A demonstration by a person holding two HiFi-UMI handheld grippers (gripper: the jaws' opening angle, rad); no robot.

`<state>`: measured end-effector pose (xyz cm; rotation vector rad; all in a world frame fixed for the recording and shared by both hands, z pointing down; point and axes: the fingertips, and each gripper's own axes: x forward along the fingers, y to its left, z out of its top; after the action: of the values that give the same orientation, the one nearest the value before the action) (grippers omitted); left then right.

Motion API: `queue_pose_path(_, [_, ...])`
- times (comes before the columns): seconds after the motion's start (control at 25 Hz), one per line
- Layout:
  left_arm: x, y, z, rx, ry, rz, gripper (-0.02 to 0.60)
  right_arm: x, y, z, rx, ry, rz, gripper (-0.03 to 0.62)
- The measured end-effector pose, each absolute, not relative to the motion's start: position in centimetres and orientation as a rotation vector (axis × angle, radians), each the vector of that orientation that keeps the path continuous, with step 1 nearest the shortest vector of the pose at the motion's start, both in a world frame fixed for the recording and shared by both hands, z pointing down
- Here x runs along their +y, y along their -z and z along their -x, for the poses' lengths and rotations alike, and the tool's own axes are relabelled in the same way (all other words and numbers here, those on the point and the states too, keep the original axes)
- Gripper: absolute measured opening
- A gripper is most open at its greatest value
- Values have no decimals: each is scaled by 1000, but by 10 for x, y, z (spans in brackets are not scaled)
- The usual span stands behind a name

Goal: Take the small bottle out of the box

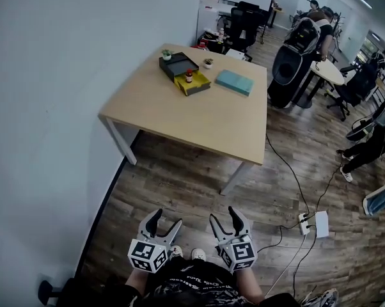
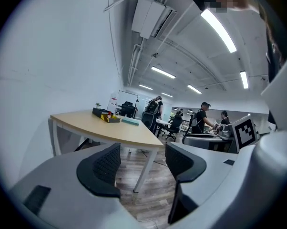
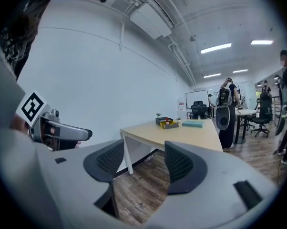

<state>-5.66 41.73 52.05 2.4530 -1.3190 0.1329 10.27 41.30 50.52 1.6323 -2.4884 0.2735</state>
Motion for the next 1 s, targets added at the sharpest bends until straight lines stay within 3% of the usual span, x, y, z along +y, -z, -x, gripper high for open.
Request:
queue_pose_path(0.56, [398,-532,115,-1352,-206,-2415,301,404,-511,-53,-2419,-241,-1654,277])
queue_pose_path(1.0, [390,-530,114,-1293,-101,-2440,301,383,-528,-51,-2427,-296,-1643,276])
